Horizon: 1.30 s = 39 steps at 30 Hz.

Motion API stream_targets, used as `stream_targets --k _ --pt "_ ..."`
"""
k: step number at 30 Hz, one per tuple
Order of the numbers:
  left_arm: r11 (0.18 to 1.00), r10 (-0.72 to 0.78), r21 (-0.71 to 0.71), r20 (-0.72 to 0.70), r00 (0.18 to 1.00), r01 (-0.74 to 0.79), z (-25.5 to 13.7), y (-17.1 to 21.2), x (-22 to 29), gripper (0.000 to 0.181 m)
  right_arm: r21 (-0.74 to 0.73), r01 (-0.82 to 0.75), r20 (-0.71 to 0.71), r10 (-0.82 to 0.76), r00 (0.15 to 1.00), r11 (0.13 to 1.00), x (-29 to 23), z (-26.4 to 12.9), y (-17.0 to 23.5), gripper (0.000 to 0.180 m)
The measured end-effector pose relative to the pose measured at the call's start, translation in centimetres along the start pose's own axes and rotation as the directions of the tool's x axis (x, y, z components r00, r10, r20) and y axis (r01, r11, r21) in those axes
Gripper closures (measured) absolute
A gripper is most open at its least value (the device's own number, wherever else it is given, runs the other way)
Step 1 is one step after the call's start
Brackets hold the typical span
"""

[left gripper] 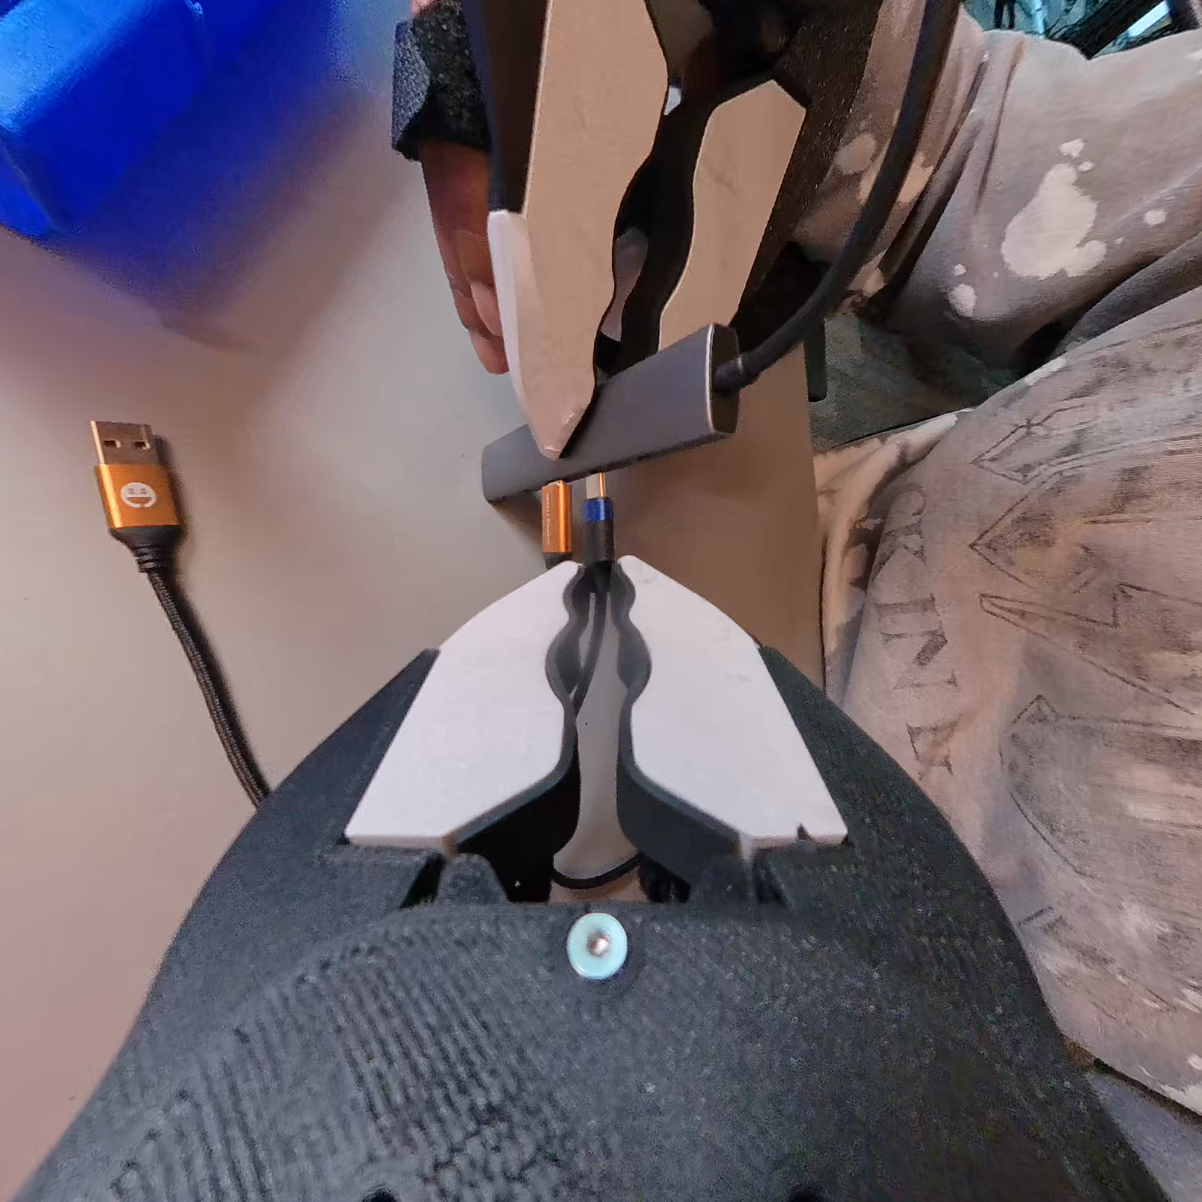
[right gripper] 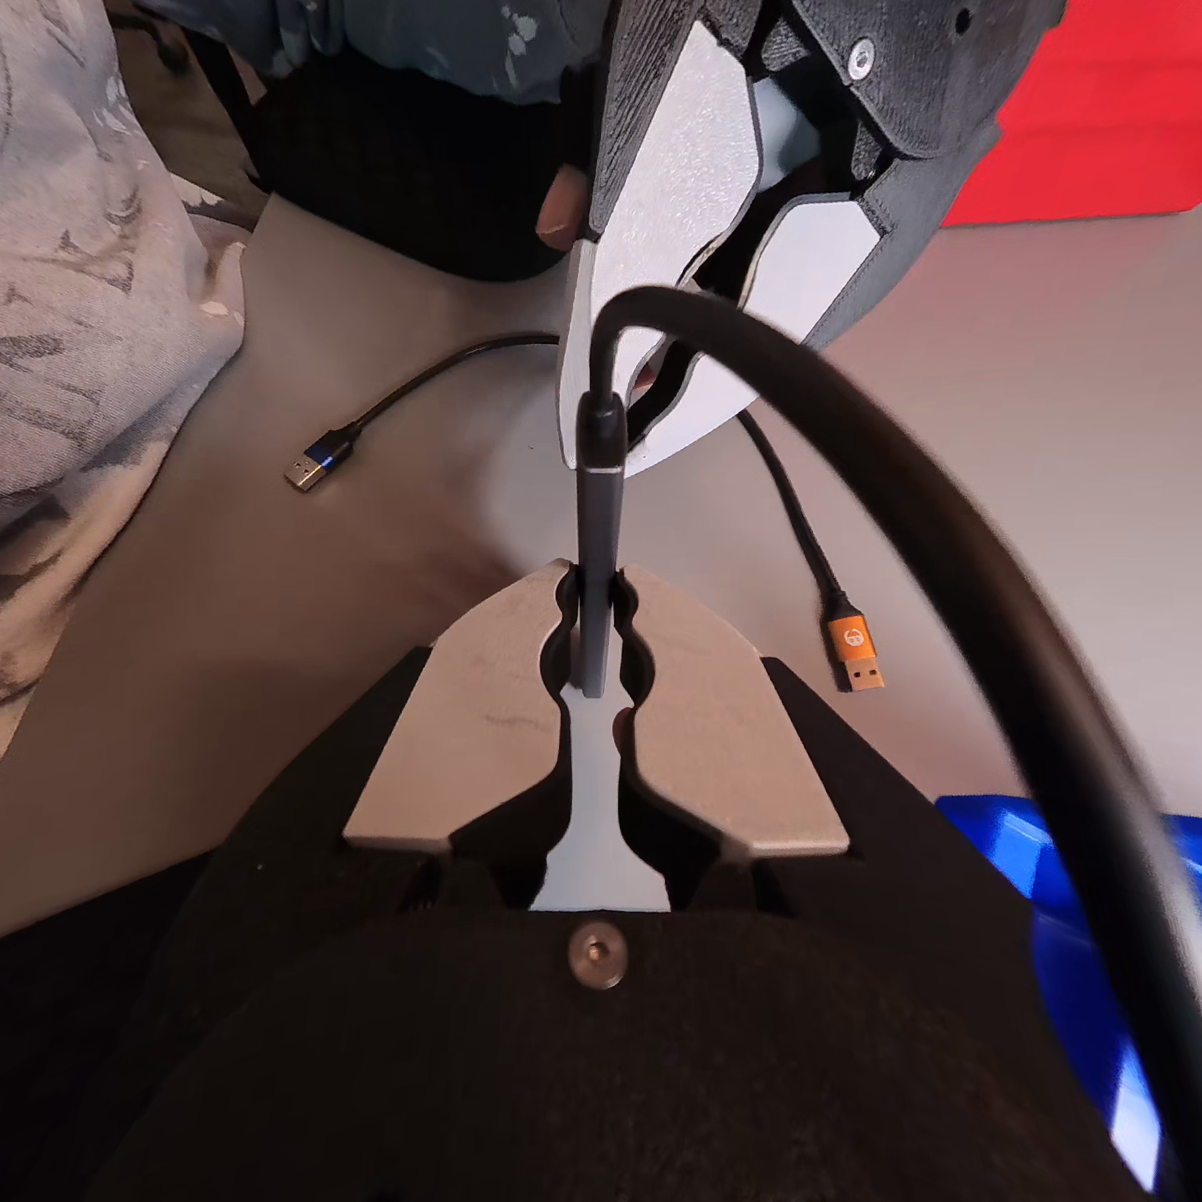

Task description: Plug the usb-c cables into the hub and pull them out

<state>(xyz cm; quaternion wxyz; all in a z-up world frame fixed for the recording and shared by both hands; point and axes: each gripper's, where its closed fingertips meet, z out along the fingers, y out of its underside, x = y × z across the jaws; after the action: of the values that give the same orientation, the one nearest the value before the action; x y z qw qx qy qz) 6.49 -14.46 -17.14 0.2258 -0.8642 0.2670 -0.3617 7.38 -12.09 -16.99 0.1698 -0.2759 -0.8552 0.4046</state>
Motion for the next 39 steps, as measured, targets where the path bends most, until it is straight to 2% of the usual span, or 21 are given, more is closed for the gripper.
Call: stream_targets --k 9,18,22,31,35,37,39 --pt "1.0 -0.008 0.027 -0.006 1.0 0.008 -0.5 -0.2 0.2 0.175 -0.025 0.005 0.0 -0.005 1.0 1.0 -0.3 0.1 -0.1 0.17" --pt "0.993 0.007 0.121 0.002 1.0 -0.008 -1.3 -1.2 0.3 0.175 0.052 -0.056 -0.017 0.057 0.998 0.997 0.4 -0.2 -1.2 0.17" --pt "0.996 0.025 0.088 -0.006 1.0 -0.024 -0.9 -0.7 0.4 0.175 -0.03 -0.043 0.005 0.043 0.999 0.999 -0.1 0.4 -0.6 0.17" --pt "0.994 0.047 0.095 -0.017 0.999 -0.045 -0.8 -0.9 0.9 0.175 -0.052 -0.047 0.027 0.048 0.998 0.998 -0.5 0.8 -0.6 0.171" --pt "0.99 0.047 0.133 -0.001 0.999 -0.047 -1.0 -1.2 0.6 0.174 -0.018 -0.082 0.01 0.082 0.997 0.996 0.0 0.7 -0.6 0.17" --pt "0.982 0.033 0.187 0.009 0.999 -0.034 -1.7 -1.8 0.3 0.174 0.056 -0.116 -0.017 0.117 0.993 0.992 0.6 0.2 -1.1 0.17" --pt "0.972 0.019 0.234 0.004 1.0 -0.019 -2.5 -2.4 0.2 0.175 0.084 -0.165 -0.021 0.168 0.986 0.983 0.8 -0.8 -1.2 0.16"
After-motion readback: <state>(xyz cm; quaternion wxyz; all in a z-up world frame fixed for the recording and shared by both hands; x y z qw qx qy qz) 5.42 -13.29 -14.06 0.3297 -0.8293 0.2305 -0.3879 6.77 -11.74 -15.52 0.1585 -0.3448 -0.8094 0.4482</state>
